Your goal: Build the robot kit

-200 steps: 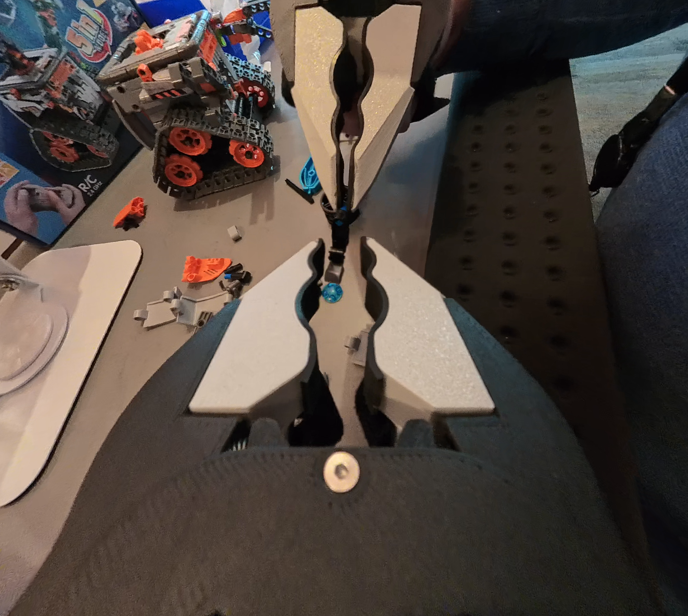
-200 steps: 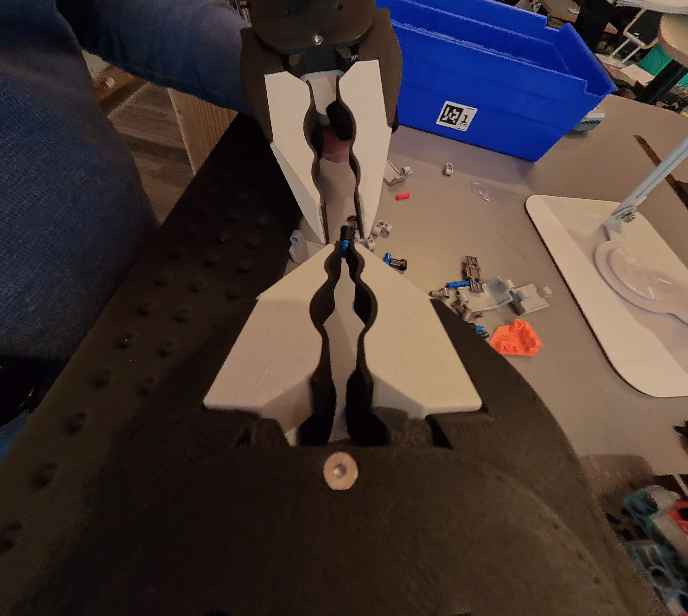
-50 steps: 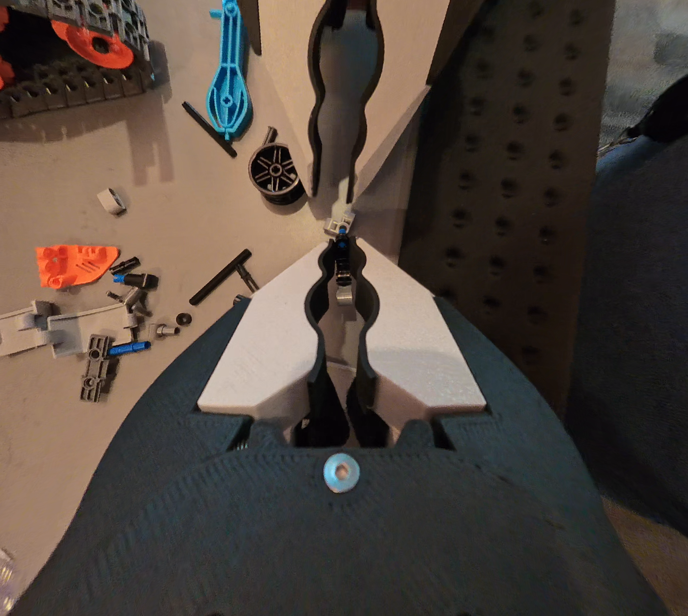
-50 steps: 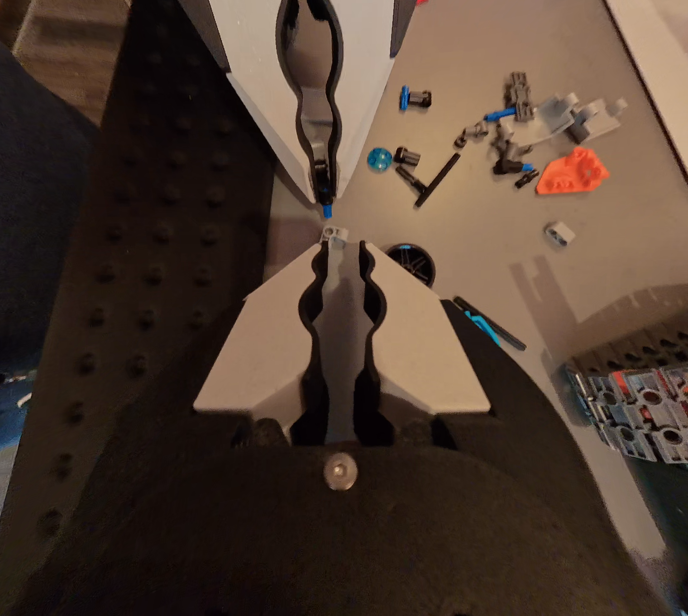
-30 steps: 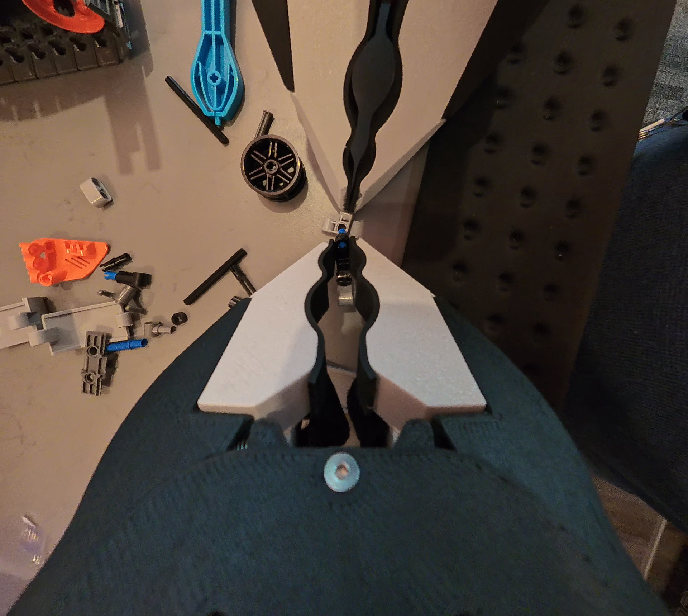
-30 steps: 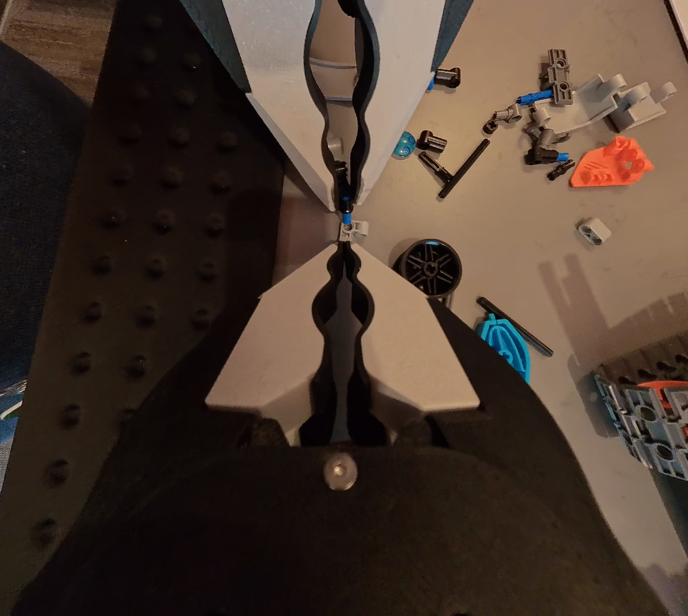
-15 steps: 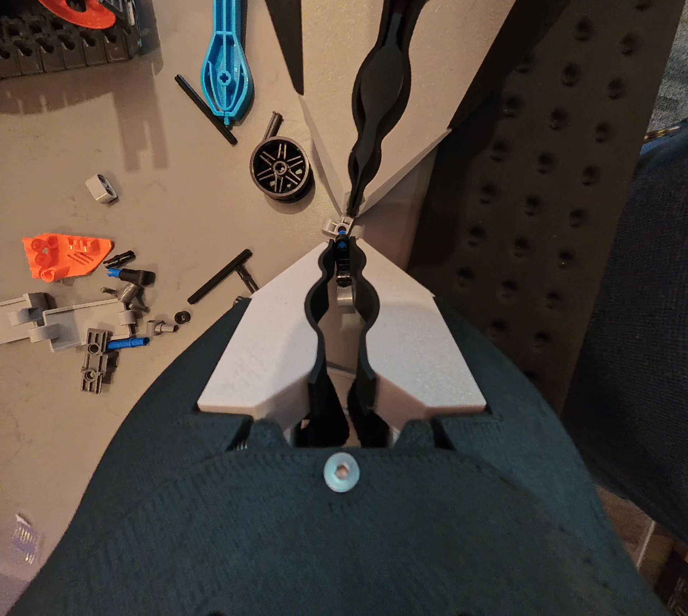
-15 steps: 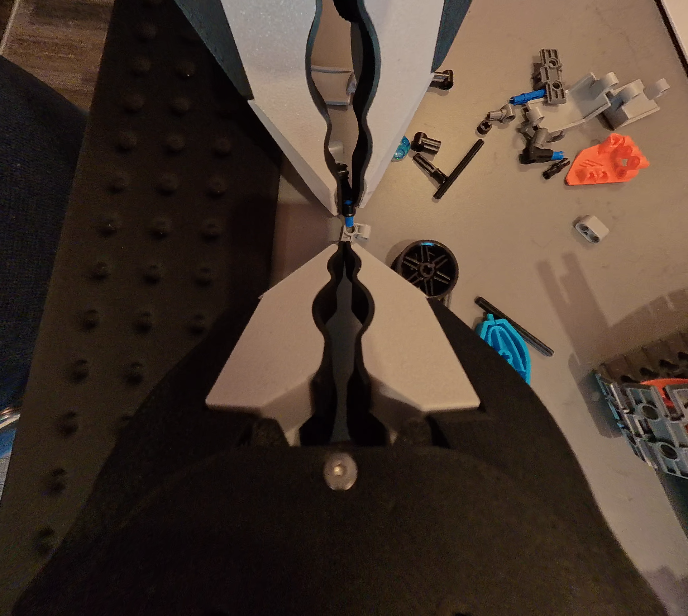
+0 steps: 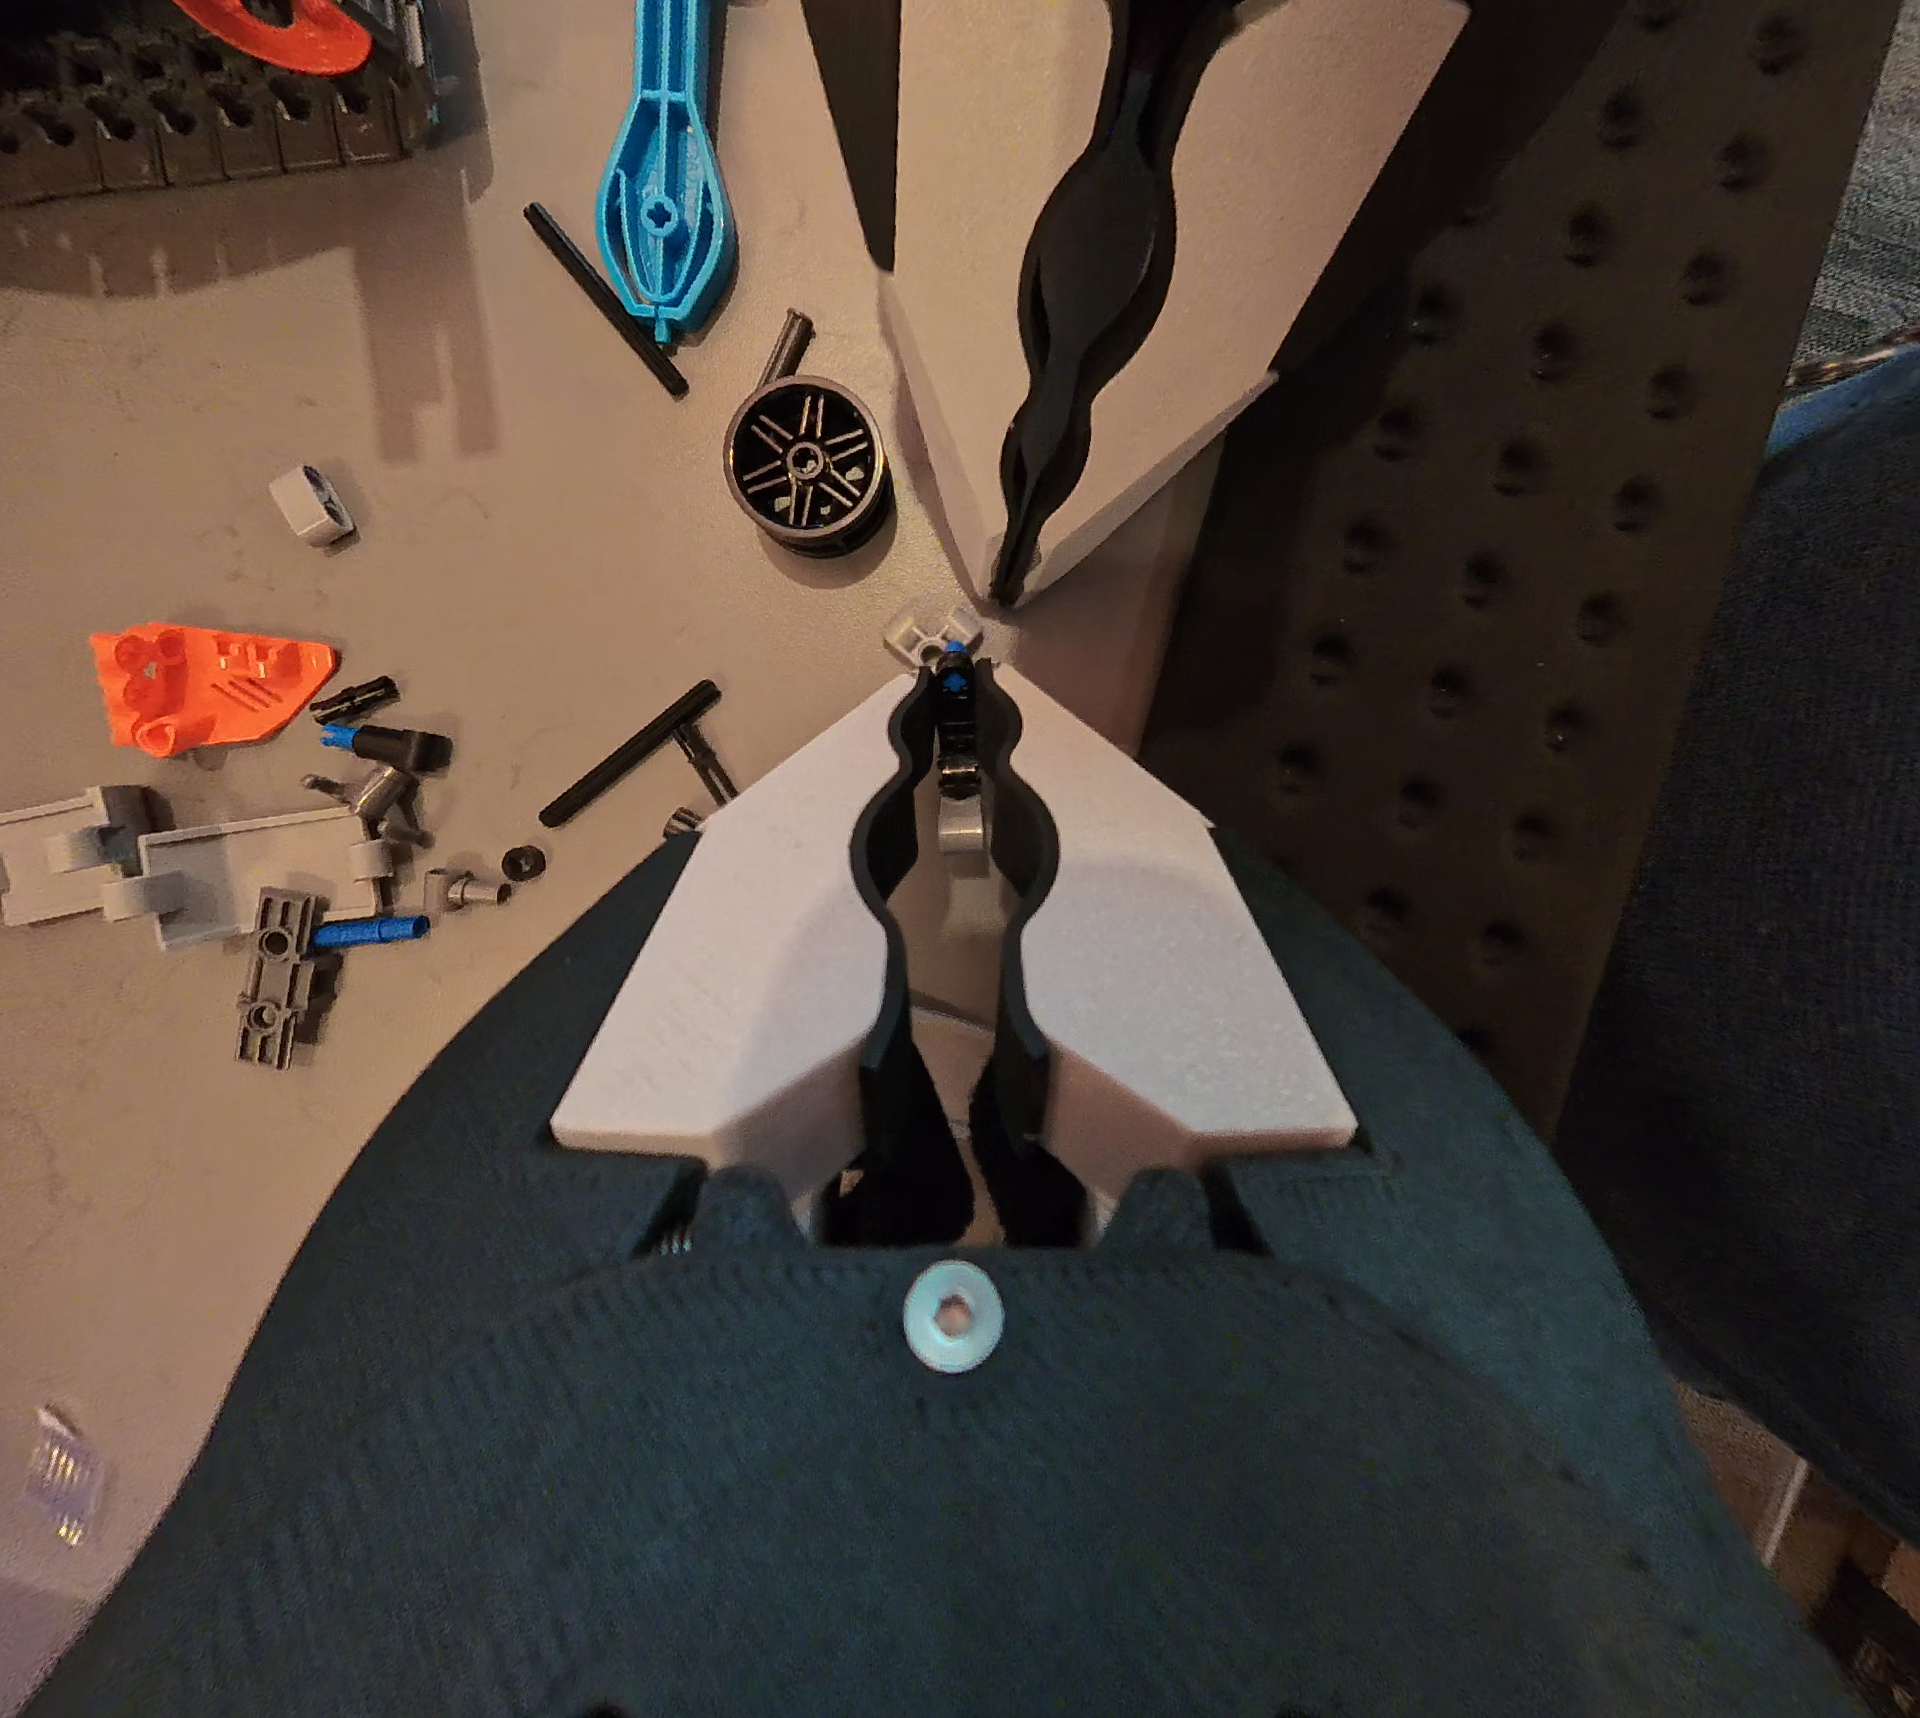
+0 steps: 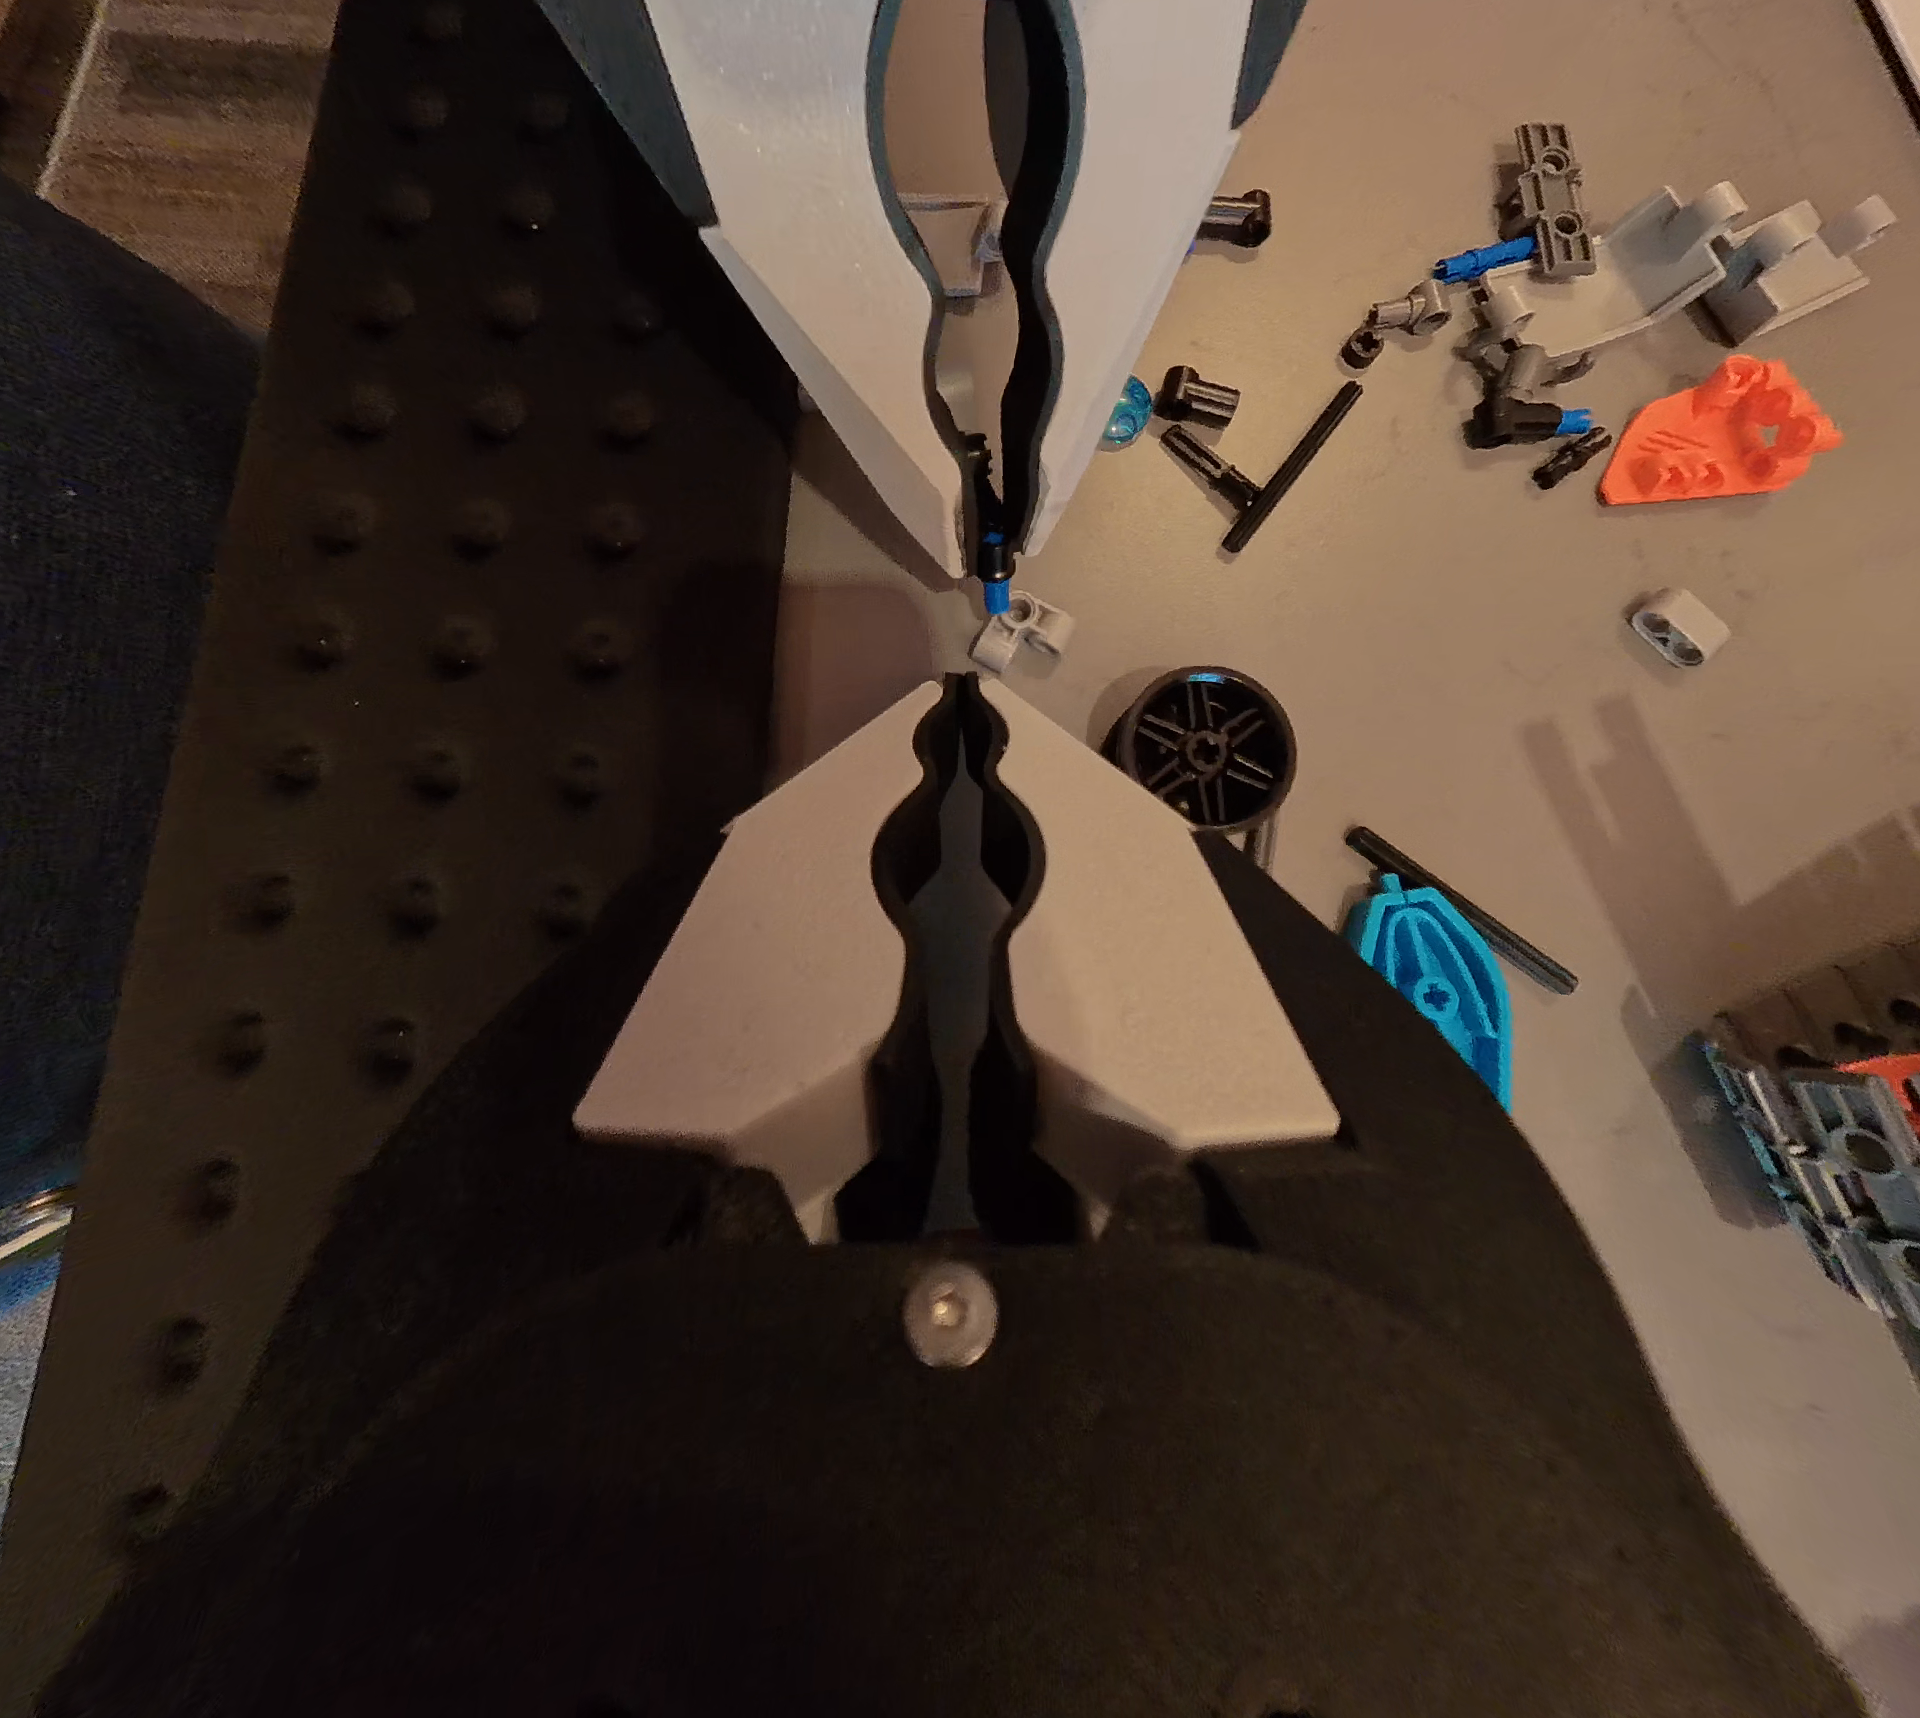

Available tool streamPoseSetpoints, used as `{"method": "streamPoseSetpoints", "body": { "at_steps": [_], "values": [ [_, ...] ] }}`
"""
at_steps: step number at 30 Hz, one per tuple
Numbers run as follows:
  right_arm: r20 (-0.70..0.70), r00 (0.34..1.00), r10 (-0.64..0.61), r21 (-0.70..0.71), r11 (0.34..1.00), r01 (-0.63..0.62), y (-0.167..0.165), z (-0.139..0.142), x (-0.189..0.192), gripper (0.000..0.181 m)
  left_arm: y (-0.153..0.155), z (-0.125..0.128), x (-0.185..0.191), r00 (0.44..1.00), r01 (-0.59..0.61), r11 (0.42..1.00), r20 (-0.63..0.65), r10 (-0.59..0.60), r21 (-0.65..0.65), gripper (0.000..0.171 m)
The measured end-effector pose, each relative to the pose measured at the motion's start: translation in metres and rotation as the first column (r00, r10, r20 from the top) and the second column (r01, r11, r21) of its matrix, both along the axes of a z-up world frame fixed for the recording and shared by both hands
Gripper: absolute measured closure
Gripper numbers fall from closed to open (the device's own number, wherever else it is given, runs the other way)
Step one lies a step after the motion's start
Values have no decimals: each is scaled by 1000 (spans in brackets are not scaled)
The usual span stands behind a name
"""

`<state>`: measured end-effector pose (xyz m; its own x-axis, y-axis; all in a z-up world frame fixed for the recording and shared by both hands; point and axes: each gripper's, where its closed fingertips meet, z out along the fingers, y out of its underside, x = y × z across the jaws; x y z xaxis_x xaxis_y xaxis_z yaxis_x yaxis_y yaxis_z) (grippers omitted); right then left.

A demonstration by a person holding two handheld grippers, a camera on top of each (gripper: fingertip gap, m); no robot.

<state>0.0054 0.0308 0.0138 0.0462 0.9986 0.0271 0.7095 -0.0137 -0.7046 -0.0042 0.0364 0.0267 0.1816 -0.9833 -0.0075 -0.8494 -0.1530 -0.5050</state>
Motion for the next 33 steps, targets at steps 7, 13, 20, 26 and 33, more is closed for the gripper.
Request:
{"method": "streamPoseSetpoints", "body": {
  "at_steps": [7,13,20,26,33],
  "values": [
    [9,1000,4,-12,1000,-3,-1,-3,1,181,0,0,0,1000,-2,1000,-13,2,12,167],
    [4,1000,0,-13,1000,0,0,-2,0,181,3,-3,-1,999,1,1000,-50,0,24,167],
    [5,1000,-2,-11,1000,2,0,-2,1,181,4,-7,-2,994,21,999,-106,-17,39,167],
    [-5,999,-48,-8,999,48,7,-1,-1,181,4,-7,-1,989,41,999,-142,-36,36,167],
    [-22,997,-79,-28,996,79,9,-2,-3,181,7,-6,-1,976,73,997,-206,-63,41,167]
  ]
}}
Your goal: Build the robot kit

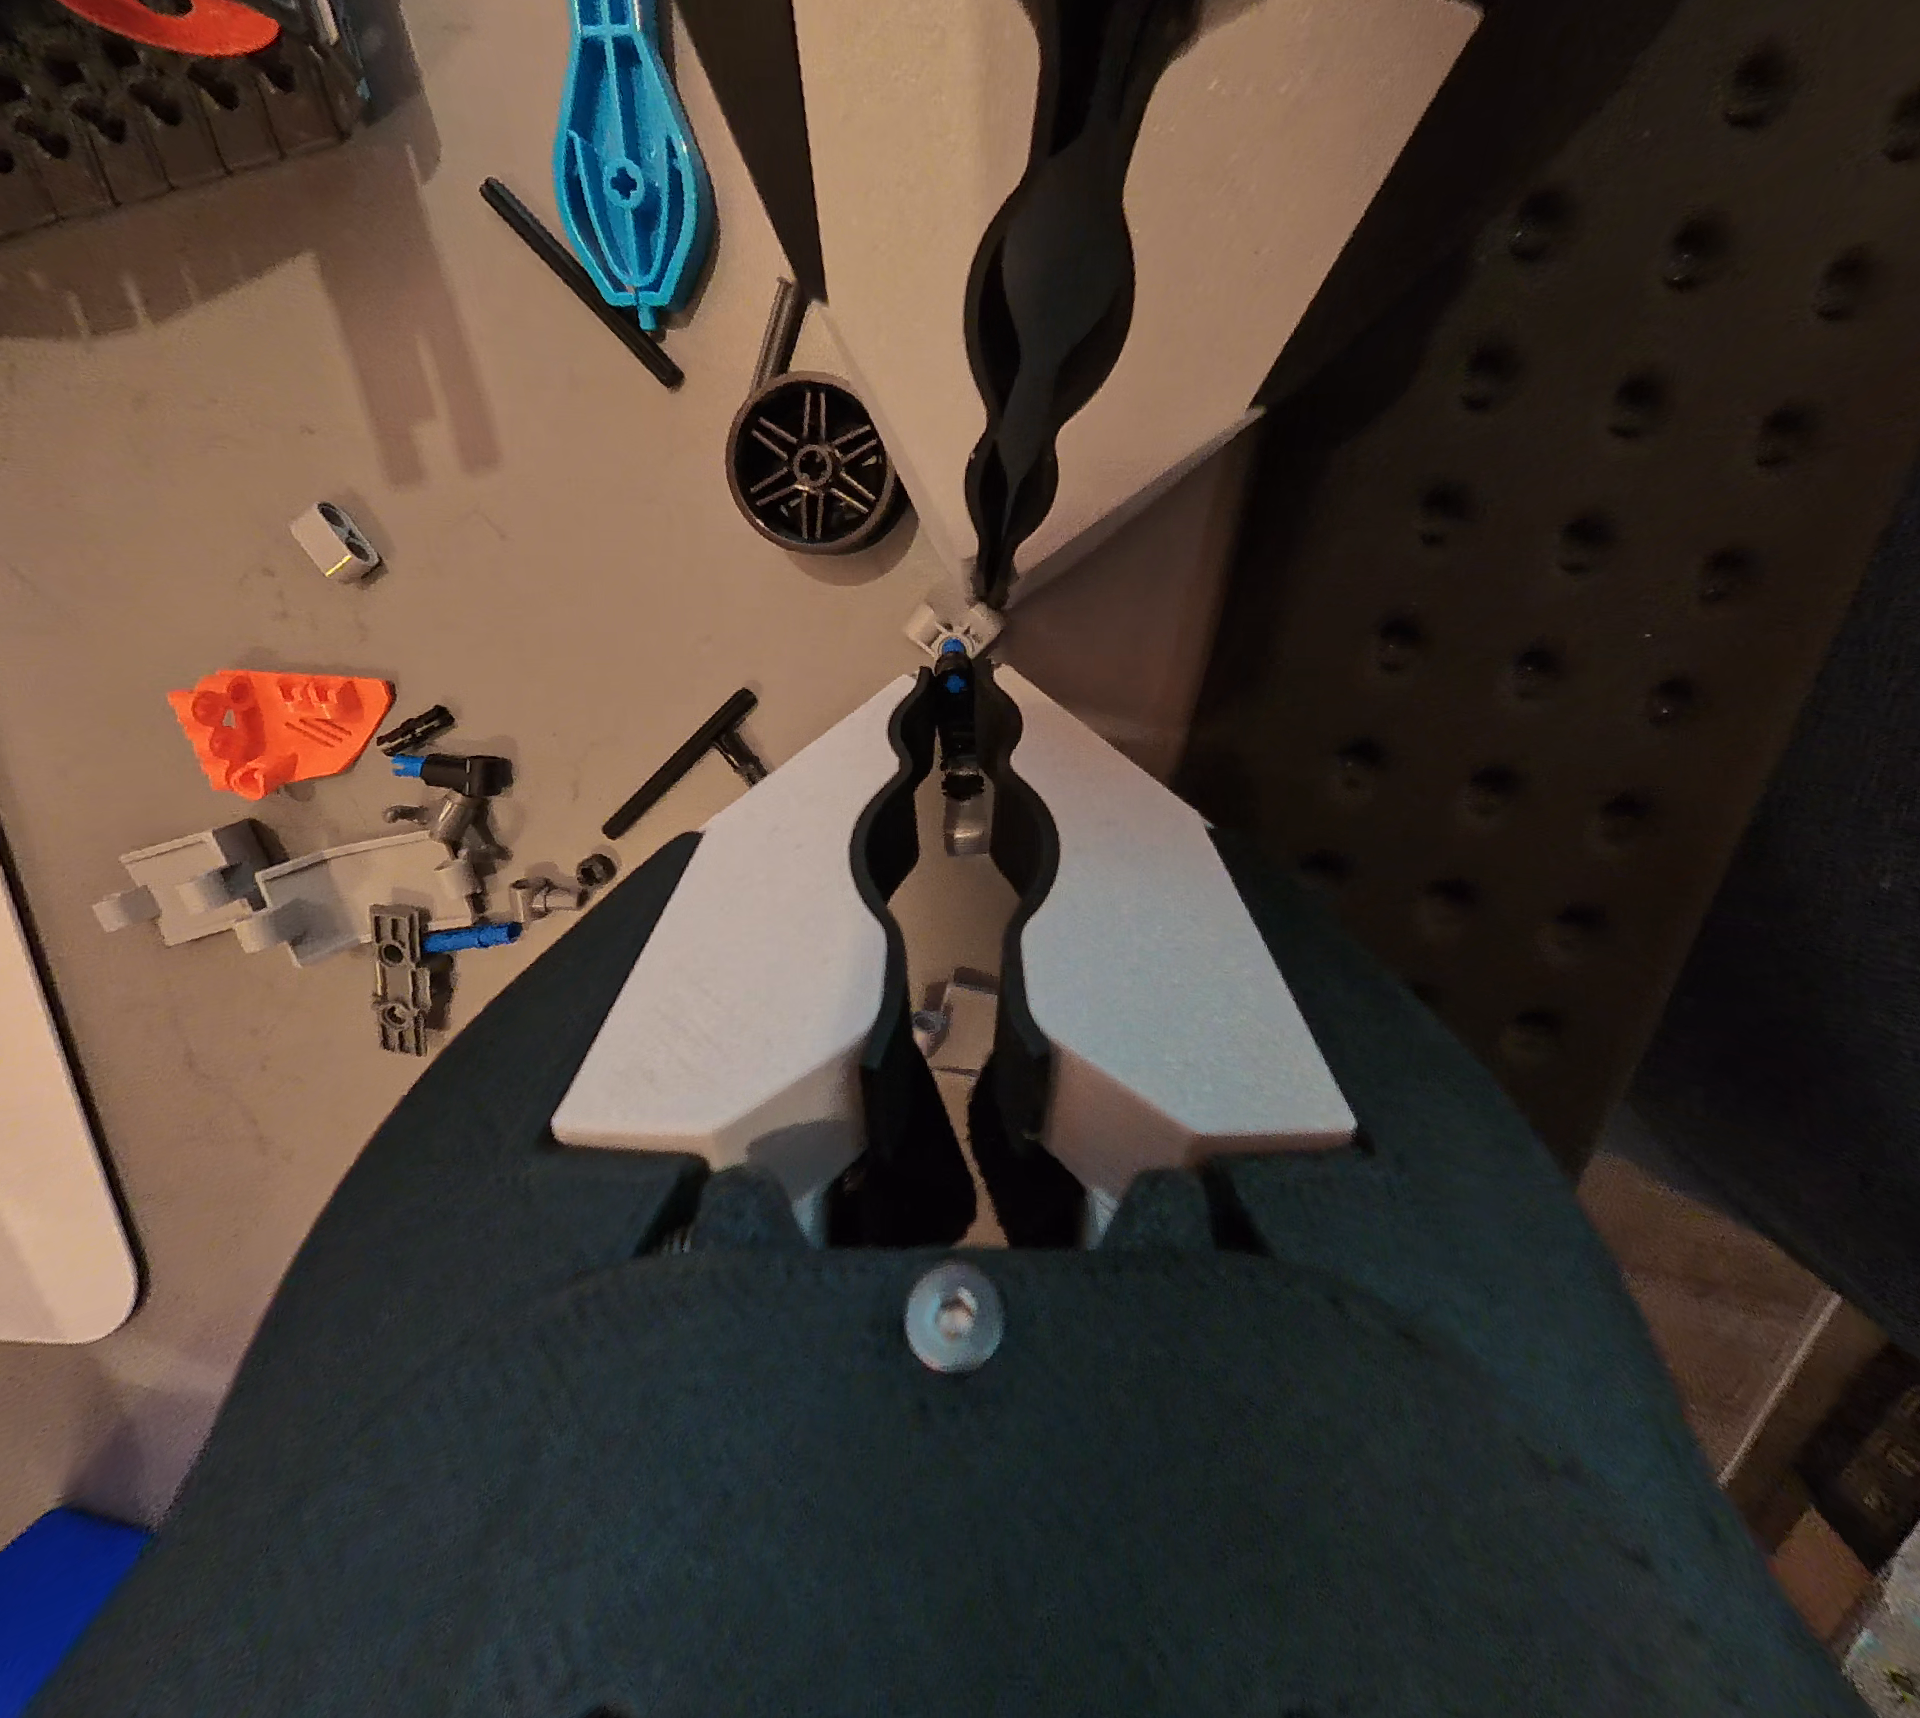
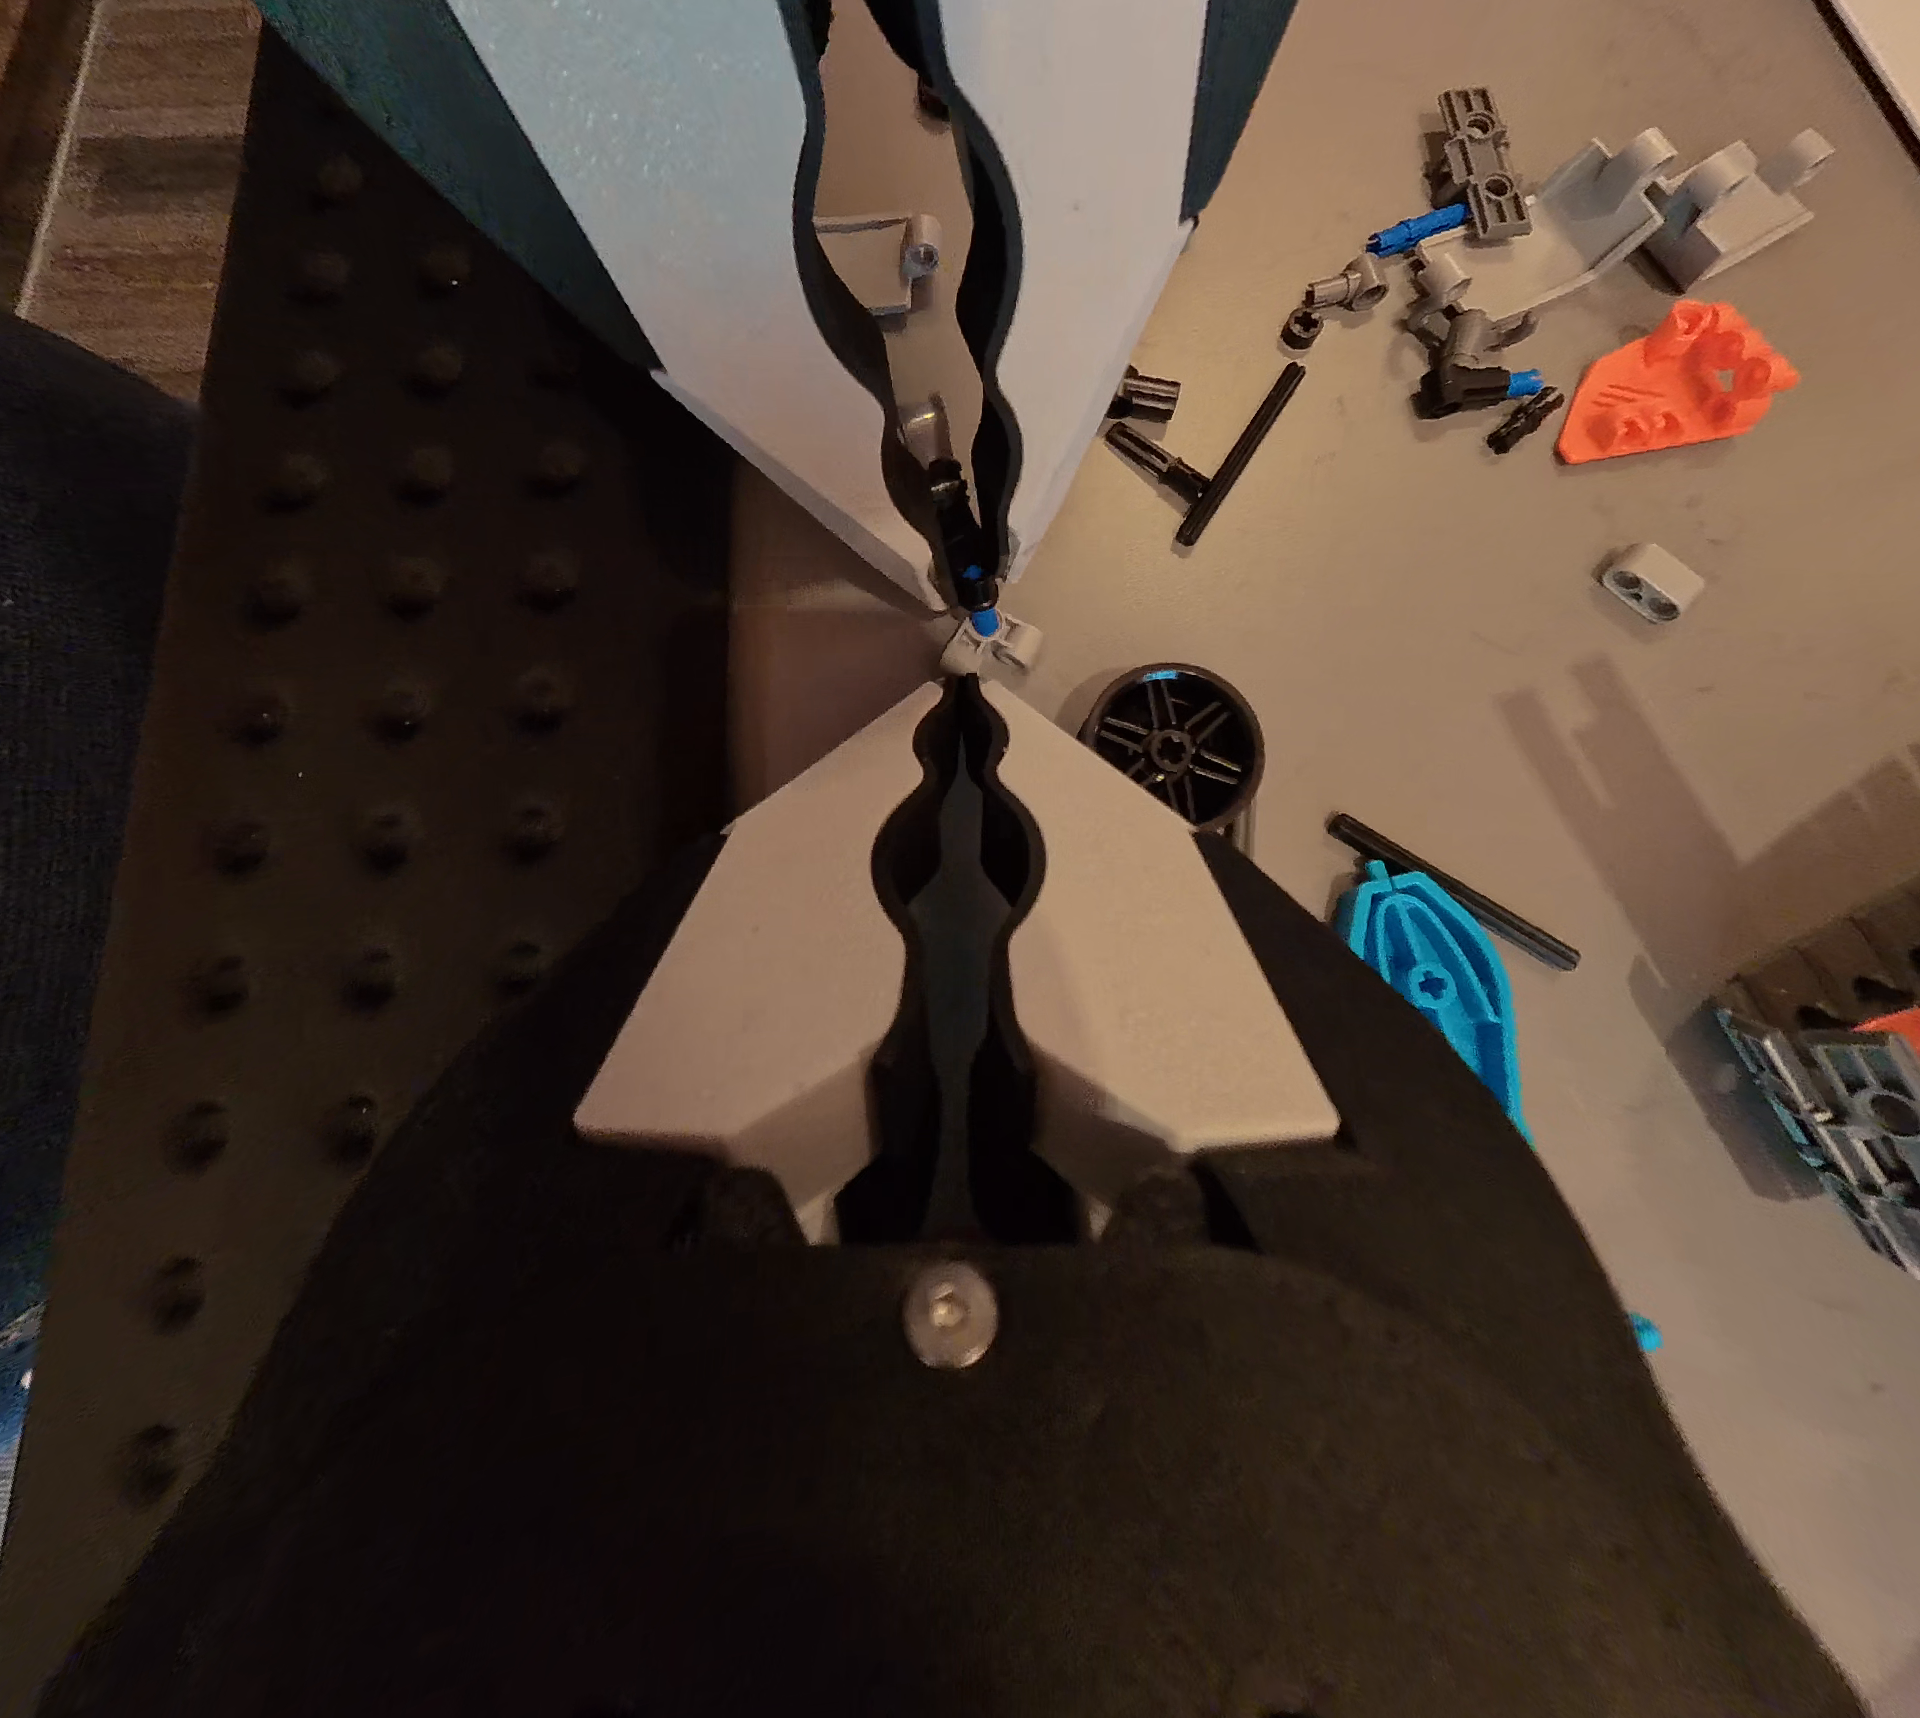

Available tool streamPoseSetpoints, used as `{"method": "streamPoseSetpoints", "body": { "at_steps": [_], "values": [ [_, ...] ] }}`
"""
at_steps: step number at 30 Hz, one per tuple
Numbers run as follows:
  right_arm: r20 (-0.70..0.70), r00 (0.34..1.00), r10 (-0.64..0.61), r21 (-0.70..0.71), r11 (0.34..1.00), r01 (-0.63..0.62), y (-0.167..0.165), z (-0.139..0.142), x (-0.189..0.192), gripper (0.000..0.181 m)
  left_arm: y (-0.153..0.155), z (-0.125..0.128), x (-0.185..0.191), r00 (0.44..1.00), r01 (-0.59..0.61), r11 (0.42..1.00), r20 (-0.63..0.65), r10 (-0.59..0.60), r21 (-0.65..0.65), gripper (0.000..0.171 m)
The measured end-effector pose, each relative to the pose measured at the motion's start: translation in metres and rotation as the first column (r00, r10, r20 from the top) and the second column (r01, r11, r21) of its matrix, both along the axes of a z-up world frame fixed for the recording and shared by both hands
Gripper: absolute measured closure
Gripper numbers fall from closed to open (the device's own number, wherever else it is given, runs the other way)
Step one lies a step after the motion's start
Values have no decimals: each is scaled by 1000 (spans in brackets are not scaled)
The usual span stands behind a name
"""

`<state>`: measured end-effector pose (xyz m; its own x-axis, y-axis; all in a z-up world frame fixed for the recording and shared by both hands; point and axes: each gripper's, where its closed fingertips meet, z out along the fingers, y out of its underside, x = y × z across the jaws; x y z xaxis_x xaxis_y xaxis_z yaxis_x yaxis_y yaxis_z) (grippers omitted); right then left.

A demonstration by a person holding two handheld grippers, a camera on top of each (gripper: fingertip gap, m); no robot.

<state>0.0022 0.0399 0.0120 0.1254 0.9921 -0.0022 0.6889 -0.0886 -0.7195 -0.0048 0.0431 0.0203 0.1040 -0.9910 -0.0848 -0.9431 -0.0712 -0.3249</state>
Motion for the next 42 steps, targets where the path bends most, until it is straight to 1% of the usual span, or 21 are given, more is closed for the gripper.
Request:
{"method": "streamPoseSetpoints", "body": {
  "at_steps": [8,12,15,19,21,23,25,31,34,42],
  "values": [
    [-40,999,0,-72,997,-3,-4,0,-3,181,1,-1,2,1000,15,999,-7,-15,-35,167],
    [-59,998,-23,-103,995,16,-1,6,4,181,2,-2,2,999,29,999,-41,-30,-17,167],
    [-13,999,-46,-64,997,45,4,0,9,181,2,-2,1,997,47,999,-60,-47,-7,167],
    [-33,996,-86,-36,996,85,12,1,8,181,1,-2,3,996,69,997,-64,-70,-26,167],
    [-40,994,-100,-52,994,98,14,0,8,181,1,-3,4,994,81,996,-67,-82,-29,167],
    [-36,994,-99,-59,994,97,13,0,10,181,1,-3,3,993,94,995,-75,-95,-25,167],
    [-56,994,-95,-103,991,89,10,2,9,181,0,-3,4,991,104,994,-85,-105,-18,167],
    [-32,995,-90,-118,989,86,8,-2,13,181,0,-4,6,989,123,992,-80,-123,-15,167],
    [-34,995,-94,-124,988,89,9,-2,12,181,0,-4,6,982,154,988,-110,-152,8,167],
    [-39,994,-99,-156,983,91,9,-2,12,181,1,-4,6,961,222,975,-173,-218,0,167]
  ]
}}
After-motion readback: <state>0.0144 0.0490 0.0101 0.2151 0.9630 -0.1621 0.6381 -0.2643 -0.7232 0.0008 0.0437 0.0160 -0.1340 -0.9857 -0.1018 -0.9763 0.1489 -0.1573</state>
